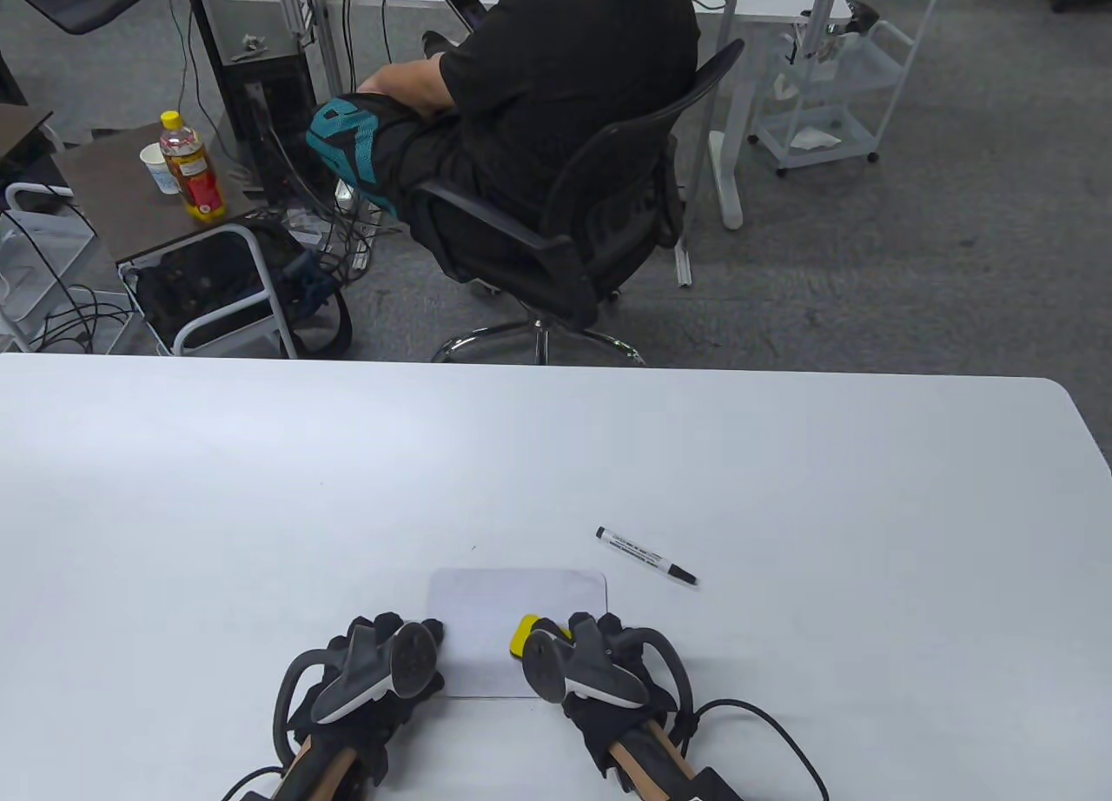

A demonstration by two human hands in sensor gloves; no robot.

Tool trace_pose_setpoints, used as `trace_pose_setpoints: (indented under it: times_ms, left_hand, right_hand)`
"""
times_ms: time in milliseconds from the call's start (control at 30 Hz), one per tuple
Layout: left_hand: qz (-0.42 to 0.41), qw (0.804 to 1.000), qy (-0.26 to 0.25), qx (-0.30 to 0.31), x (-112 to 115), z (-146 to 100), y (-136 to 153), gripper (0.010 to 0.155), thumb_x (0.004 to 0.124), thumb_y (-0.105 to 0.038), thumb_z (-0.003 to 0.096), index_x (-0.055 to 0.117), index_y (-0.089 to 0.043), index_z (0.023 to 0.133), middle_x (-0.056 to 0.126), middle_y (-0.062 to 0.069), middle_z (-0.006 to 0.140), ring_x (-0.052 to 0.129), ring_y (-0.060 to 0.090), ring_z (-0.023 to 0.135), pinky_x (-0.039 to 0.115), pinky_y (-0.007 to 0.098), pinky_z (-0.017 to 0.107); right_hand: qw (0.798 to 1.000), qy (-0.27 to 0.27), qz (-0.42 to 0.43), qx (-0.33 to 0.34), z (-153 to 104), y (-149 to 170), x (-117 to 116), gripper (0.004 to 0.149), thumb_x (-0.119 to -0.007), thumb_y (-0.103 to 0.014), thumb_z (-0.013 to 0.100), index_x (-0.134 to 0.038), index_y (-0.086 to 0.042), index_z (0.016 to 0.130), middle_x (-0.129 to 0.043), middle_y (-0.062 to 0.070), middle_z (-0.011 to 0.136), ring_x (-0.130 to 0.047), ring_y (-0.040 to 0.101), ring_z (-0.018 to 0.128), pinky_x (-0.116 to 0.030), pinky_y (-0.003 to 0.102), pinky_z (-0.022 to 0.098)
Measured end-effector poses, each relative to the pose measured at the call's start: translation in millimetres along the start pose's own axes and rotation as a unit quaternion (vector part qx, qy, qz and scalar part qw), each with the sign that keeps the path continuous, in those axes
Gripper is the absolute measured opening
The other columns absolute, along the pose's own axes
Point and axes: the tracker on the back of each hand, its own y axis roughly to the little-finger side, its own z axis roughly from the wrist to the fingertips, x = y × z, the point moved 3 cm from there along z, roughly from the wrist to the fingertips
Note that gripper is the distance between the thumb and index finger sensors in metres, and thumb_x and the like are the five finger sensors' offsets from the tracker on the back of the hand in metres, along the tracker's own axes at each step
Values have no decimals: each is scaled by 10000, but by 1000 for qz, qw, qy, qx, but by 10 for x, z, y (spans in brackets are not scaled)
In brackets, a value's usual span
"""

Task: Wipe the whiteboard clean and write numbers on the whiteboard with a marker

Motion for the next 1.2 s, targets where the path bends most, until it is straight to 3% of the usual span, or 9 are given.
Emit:
trace_pose_setpoints:
  times_ms: [100,300,533,767,933,1200]
  left_hand:
    - [-2,1000,1,1,-1,2,2,622,625,-614,576,481,-429,1151,480,58,1178,530,342,1061,563,530,805]
    - [-18,1000,-2,5,8,-2,21,623,634,-621,582,488,-425,1154,476,61,1177,520,346,1058,551,524,810]
    - [-9,1000,1,6,23,-9,16,634,602,-630,587,435,-437,1167,444,62,1183,498,343,1062,537,519,817]
    - [-53,998,-12,12,-17,-37,101,708,575,-663,571,371,-399,1195,467,68,1213,540,332,1066,555,518,814]
    - [-70,997,-16,10,-38,-62,170,722,570,-669,569,359,-387,1200,438,87,1227,545,339,1061,560,514,812]
    - [-62,998,-15,7,-33,-66,177,724,568,-672,568,368,-383,1200,436,89,1229,540,342,1064,557,517,813]
  right_hand:
    - [1000,5,1,-5,-23,35,3,592,-719,-411,576,-448,-265,1081,-615,259,1093,-683,475,883,-622,571,594]
    - [996,73,54,0,-200,231,183,592,-734,-433,559,-494,-263,1074,-656,241,1077,-718,445,866,-651,549,577]
    - [991,58,118,-28,-260,583,88,608,-732,-437,561,-491,-252,1087,-667,244,1077,-721,449,867,-648,552,580]
    - [980,89,155,-84,-350,959,204,689,-743,-453,557,-439,-205,1122,-675,255,1063,-735,440,855,-658,546,574]
    - [968,119,173,-139,-481,1254,269,751,-746,-513,549,-440,-148,1129,-736,267,1000,-822,400,766,-718,503,525]
    - [970,86,134,-182,-385,1199,100,802,-745,-577,540,-481,-92,1122,-804,270,913,-907,338,639,-794,449,437]
